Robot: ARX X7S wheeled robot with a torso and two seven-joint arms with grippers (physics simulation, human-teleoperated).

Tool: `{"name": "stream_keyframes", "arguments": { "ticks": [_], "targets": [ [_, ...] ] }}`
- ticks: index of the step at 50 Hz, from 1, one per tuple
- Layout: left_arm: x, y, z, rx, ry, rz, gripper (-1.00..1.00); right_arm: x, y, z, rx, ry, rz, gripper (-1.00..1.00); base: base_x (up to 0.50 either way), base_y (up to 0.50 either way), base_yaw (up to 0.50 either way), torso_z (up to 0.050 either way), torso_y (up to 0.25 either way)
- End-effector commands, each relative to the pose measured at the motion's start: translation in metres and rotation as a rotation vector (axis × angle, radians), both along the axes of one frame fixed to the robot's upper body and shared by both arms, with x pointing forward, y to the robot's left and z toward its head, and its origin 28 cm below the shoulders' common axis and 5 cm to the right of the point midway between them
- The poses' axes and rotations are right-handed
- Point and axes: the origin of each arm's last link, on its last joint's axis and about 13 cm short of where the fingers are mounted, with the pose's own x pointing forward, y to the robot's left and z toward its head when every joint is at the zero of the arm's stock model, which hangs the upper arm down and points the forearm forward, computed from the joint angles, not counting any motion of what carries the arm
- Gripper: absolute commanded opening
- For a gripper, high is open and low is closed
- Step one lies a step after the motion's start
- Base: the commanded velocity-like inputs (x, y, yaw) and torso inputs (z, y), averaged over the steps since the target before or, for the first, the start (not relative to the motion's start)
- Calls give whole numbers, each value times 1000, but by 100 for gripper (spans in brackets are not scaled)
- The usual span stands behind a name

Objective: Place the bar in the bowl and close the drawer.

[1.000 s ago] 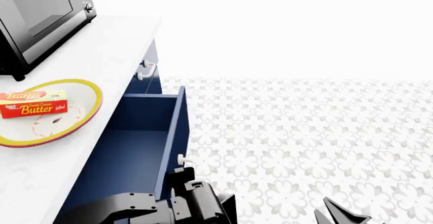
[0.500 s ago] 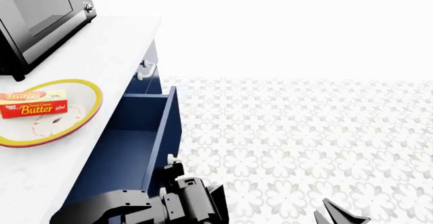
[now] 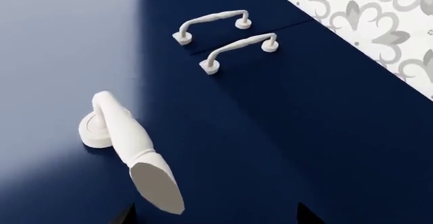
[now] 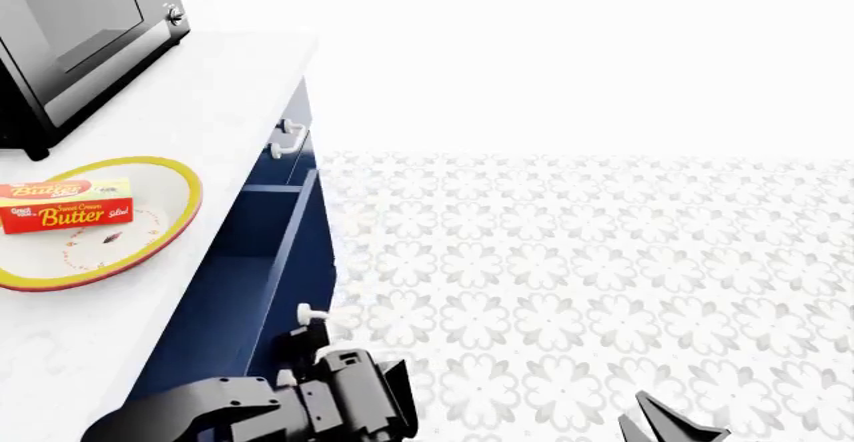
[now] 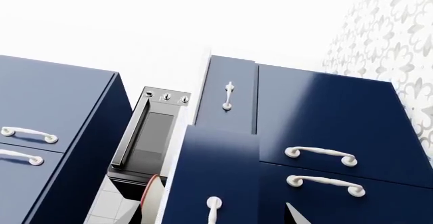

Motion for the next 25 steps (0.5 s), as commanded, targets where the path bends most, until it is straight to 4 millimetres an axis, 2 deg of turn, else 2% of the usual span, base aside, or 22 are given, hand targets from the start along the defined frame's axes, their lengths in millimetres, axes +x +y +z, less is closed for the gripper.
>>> {"name": "stream_keyframes", "arguments": {
  "ticks": [1, 25],
  "targets": [
    [-5, 15, -14, -24, 93, 98, 100, 1, 0, 0, -1, -1, 0, 100, 0, 0, 0, 0, 0],
    [-6, 40, -31, 13, 106, 203, 100, 1, -1, 1, -5, -2, 0, 100, 0, 0, 0, 0, 0]
  ]
}}
